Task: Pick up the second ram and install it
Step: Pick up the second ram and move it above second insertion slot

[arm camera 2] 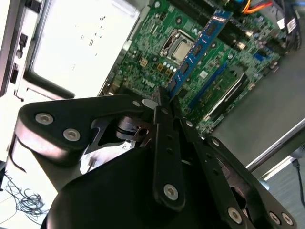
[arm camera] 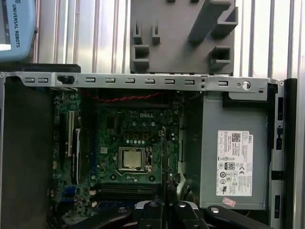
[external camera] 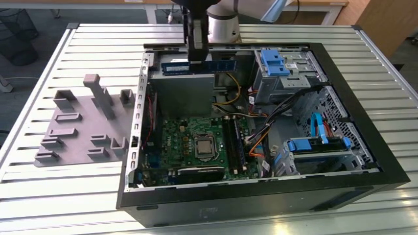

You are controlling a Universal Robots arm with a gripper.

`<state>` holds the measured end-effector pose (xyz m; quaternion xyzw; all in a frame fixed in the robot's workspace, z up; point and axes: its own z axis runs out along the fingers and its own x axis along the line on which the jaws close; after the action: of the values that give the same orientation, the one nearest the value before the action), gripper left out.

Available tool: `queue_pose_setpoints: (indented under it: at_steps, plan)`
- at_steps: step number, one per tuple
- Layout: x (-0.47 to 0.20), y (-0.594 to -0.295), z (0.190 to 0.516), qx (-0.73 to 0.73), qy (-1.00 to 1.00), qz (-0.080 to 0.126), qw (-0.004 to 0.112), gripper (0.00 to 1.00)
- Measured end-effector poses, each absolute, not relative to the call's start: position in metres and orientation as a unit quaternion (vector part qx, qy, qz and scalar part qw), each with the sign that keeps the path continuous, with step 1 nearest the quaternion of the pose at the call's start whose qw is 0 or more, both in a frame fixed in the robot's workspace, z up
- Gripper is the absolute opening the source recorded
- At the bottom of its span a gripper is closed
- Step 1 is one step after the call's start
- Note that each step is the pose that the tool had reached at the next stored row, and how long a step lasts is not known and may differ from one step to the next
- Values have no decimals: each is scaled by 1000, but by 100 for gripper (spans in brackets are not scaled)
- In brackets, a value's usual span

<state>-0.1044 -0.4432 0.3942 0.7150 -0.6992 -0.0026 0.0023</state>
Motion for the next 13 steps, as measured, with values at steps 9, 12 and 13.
queue_pose_setpoints:
  at_steps: [9,12,13]
  plan:
    - [-71,-443,394,715,-699,-3,2,14]
    - [-64,-443,394,715,-699,-3,2,14]
    - [-62,-444,394,715,-699,-3,2,14]
